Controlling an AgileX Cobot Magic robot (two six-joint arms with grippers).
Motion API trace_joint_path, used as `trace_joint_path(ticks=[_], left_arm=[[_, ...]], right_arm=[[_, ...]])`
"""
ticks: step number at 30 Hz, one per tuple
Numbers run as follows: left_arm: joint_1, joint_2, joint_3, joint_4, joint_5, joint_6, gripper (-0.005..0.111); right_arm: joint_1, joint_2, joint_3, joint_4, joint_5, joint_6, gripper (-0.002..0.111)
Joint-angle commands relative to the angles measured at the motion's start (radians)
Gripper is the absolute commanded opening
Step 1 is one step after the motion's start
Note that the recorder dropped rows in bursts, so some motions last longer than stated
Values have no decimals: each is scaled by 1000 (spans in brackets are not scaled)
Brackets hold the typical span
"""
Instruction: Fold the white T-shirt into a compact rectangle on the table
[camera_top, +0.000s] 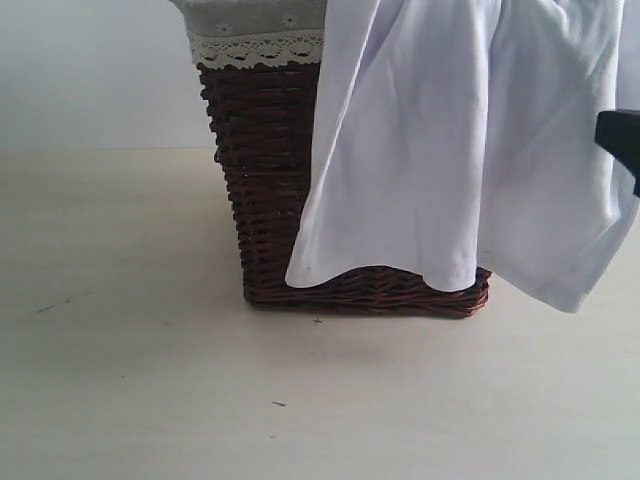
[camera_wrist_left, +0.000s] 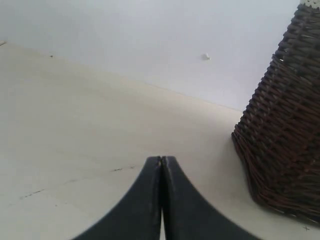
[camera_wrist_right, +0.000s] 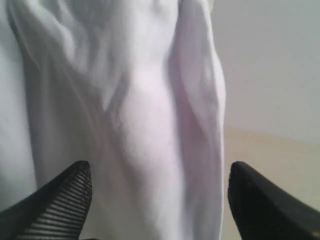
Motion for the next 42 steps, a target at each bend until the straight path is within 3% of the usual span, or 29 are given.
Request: trace_joint_path(ticks=[1,9,14,17,22,35,42], left_arm=[[1,-7,-1,-9,2,0,0],[1,-7,-1,-9,2,0,0],[1,-7,-1,-9,2,0,0],[1,-7,-1,-9,2,0,0],[1,-7,-1,-9,2,0,0],[1,-7,-1,-9,2,0,0],[1,-7,-1,-9,2,0,0]], right_arm=[[1,136,-37,-1,15,-35,73],[1,253,-125,-1,15,-64,73],[1,248,-157,-1,-87,-61,70],[1,244,-184,4,-152,-59,51],[1,233,-227,-1,-178,-78,1],[1,90,-449,-1,-251,-88,0],[1,107,-723,-1,-233,-81,0]])
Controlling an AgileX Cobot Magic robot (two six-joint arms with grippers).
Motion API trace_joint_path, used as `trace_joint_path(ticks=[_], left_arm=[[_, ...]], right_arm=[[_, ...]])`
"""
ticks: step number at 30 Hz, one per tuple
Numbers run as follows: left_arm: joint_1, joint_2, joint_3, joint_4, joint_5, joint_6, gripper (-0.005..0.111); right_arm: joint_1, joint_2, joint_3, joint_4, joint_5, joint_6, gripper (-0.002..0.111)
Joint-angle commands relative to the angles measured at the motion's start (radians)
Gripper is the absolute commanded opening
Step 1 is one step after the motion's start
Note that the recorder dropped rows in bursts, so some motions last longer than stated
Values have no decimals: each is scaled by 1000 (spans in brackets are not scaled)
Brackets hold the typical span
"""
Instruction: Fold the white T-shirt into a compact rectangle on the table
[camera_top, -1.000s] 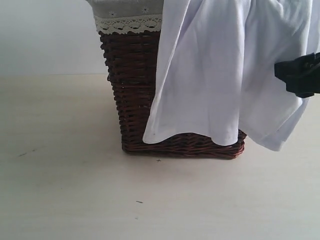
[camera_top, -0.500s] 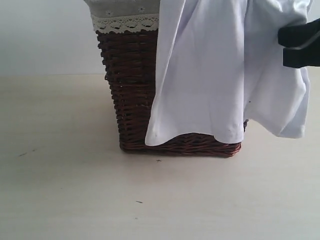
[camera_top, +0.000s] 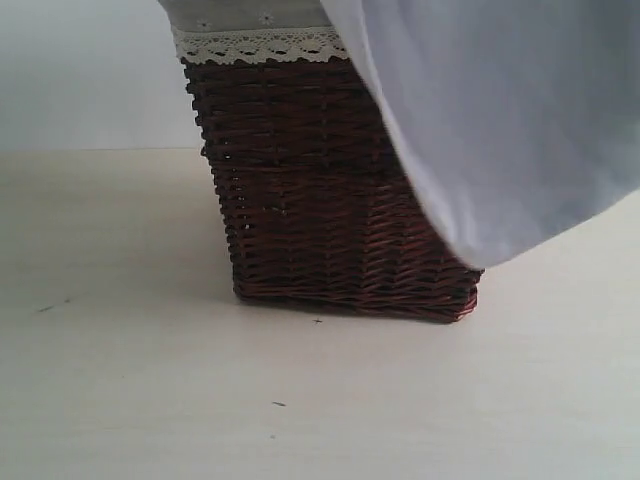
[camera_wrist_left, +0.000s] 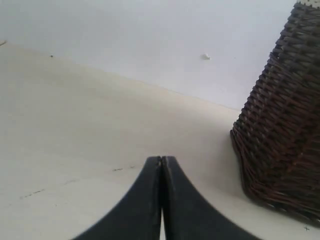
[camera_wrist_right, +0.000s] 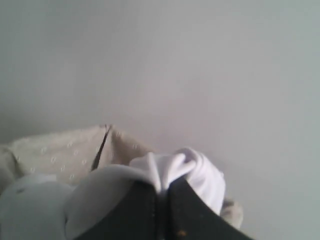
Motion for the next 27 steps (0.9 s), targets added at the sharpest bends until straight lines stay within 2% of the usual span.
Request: trace_joint_path(ticks=[1,4,14,17,22,27], left_arm=[[1,-7,-1,-9,1,0,0],[1,-7,-1,-9,1,0,0],[1,-7,-1,-9,1,0,0],[1,-7,-1,-9,1,0,0],[1,-7,-1,-9,1,0,0],[1,-7,-1,-9,1,0,0]], right_arm=[[1,15,-215,29,22,0,0],[1,55,-371,29,50,7,0],[1,208,-877,29,61,225,0],[1,211,-982,29,44,290,0],[1,211,-1120,29,-49,290,0],[1,211,-1151,29,-110,357,0]])
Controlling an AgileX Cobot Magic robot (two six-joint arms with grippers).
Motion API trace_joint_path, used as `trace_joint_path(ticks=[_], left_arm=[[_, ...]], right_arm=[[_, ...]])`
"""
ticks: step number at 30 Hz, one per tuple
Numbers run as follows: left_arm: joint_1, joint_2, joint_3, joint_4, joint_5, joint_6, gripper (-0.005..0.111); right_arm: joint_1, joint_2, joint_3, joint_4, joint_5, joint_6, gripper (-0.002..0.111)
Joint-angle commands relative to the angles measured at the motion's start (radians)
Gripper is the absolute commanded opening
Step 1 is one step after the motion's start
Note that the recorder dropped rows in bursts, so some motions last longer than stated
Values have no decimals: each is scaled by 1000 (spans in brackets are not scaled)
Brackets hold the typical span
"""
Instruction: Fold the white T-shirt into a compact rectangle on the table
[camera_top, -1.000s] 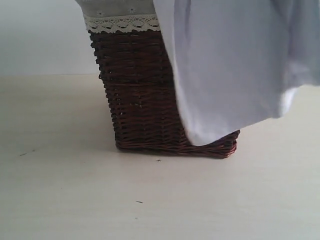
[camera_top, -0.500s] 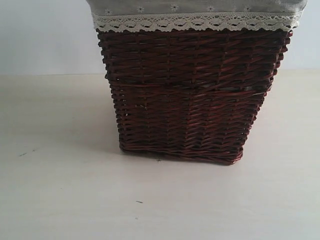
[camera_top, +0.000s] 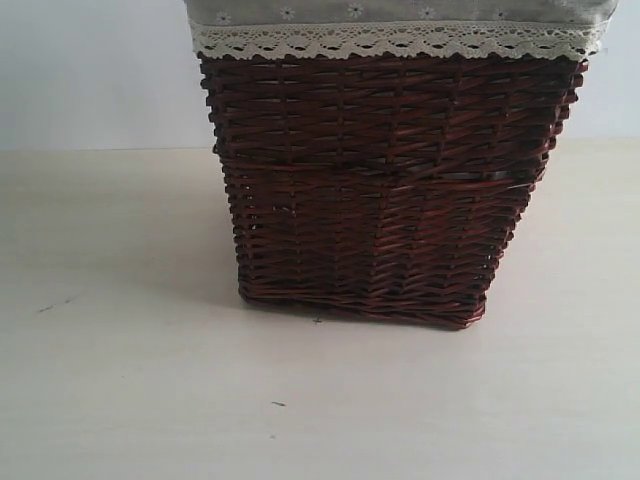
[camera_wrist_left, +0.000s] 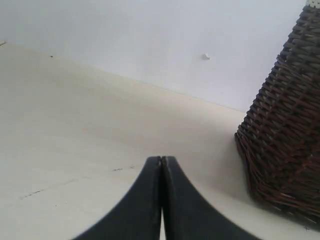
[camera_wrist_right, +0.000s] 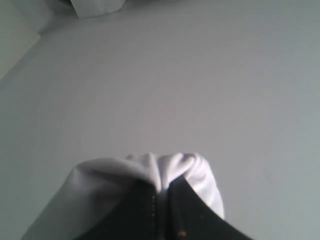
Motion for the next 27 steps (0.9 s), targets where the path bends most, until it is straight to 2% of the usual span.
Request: trace_joint_path(ticks=[1,8,21,27], left_arm=[[1,-7,-1,-9,1,0,0],[1,-7,-1,-9,1,0,0],[1,-7,-1,-9,1,0,0],[1,-7,-1,-9,1,0,0]], right_arm=[[1,0,-19,5,-79,70,0],[1,17,18,5,-375,131,0],[1,26,375,5,-393,106,0],[1,26,574,5,-637,123,0]])
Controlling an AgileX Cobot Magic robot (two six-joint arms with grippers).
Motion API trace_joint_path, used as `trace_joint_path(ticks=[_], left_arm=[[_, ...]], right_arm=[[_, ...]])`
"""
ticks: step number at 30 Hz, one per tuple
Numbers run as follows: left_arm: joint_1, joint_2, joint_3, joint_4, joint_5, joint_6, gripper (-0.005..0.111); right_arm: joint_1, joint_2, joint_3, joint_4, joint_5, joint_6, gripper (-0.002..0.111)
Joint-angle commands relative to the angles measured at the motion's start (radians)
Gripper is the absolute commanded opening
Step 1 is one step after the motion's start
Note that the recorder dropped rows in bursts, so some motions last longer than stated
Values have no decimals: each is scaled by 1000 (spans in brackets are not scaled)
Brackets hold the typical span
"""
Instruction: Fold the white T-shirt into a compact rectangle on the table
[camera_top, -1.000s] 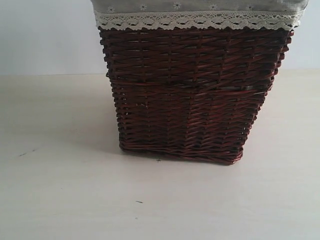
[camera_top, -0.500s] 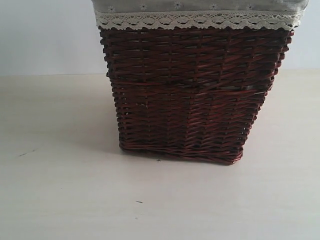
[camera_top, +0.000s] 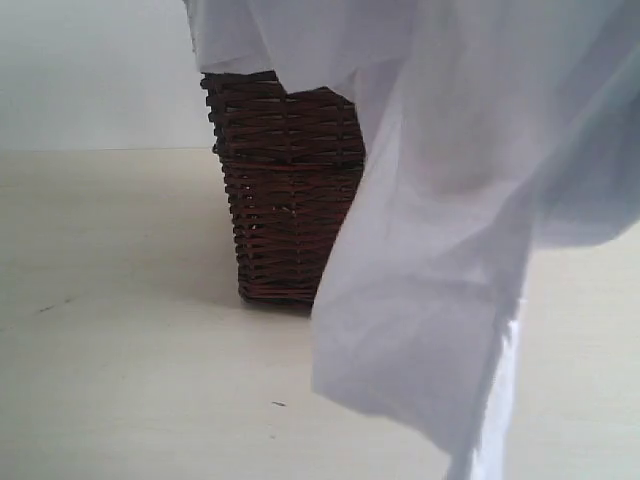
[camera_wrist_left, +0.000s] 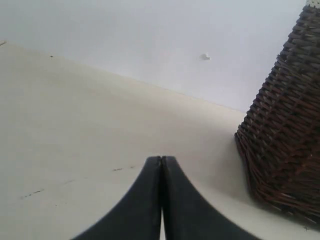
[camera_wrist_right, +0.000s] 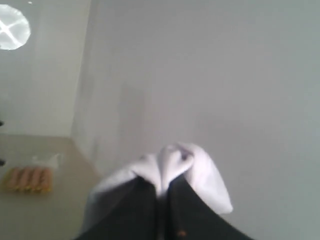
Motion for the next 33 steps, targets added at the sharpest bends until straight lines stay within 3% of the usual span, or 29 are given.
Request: trace_joint_path(ticks=[1,10,17,25,33], left_arm=[[1,-7,-1,-9,1,0,0],[1,-7,-1,-9,6,0,0],[1,-7,-1,-9,6,0,0],[1,-7,-1,-9,6,0,0],[1,-7,-1,-9,6,0,0]], right_arm=[[1,0,158,14,-185,1,0],[16,-25,492,14,-232,-205,0],[93,-47,746,14,-232,-326,0],[245,60,928,14,56,-457,0],[281,269,928,14,364,-544,0]])
